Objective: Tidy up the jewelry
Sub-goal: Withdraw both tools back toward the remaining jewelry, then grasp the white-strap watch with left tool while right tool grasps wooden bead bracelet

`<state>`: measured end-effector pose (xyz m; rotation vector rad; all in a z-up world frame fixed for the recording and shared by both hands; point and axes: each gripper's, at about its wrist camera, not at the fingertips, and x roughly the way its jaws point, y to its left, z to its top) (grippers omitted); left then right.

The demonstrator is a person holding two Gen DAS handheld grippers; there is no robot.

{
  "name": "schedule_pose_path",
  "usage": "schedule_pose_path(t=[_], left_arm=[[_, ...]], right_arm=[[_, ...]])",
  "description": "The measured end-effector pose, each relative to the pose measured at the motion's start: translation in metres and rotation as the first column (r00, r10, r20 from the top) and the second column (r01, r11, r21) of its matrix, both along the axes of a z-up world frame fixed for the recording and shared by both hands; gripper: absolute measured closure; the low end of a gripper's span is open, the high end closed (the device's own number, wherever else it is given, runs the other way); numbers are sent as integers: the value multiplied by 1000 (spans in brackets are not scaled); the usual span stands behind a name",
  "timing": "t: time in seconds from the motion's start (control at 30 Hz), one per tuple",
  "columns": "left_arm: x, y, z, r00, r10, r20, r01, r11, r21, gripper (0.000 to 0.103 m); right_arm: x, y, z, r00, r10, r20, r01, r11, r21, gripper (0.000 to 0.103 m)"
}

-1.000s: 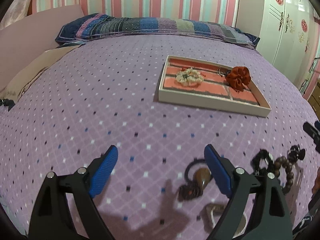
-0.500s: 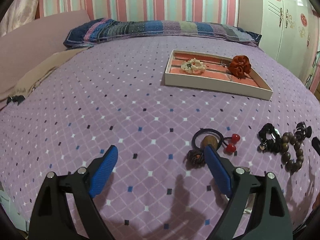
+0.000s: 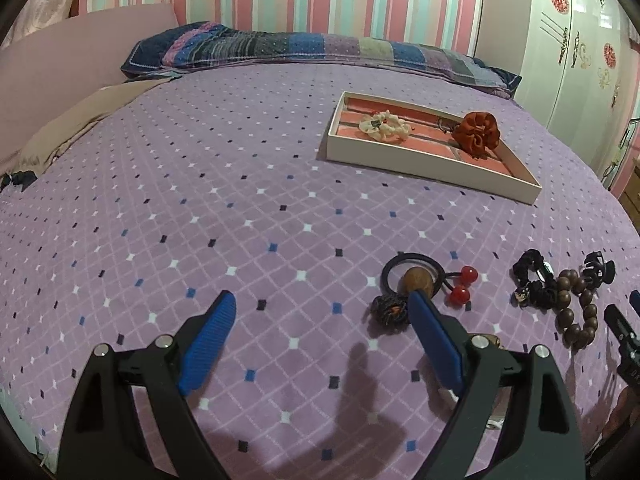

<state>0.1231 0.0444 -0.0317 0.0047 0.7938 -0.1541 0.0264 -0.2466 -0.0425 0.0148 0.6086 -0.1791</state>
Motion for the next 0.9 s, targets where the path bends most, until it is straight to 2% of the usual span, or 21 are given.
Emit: schedule_pose_path(t=[0.33,0.57,0.73,0.9], left_arm=[[-9,-5,-1,1000,-11,-11,11,1000,-7,17],[-26,-27,-4,999,-38,2,38,999,29,17],[-38,-38,-9,998,-55,-10,55,998,27,17],[-42,-49,-21,996,-64,-58,65,998,23,17]], right_arm=[[2,-1,-4,1000,-4,-19,4,1000,15,6],[7,-3,-10,1000,-9,-24,10,1000,20,10],[10,-12,-18,999,-35,-32,37,998,54,15],[12,-13,-20,998,-41,-42,44,995,93,22]])
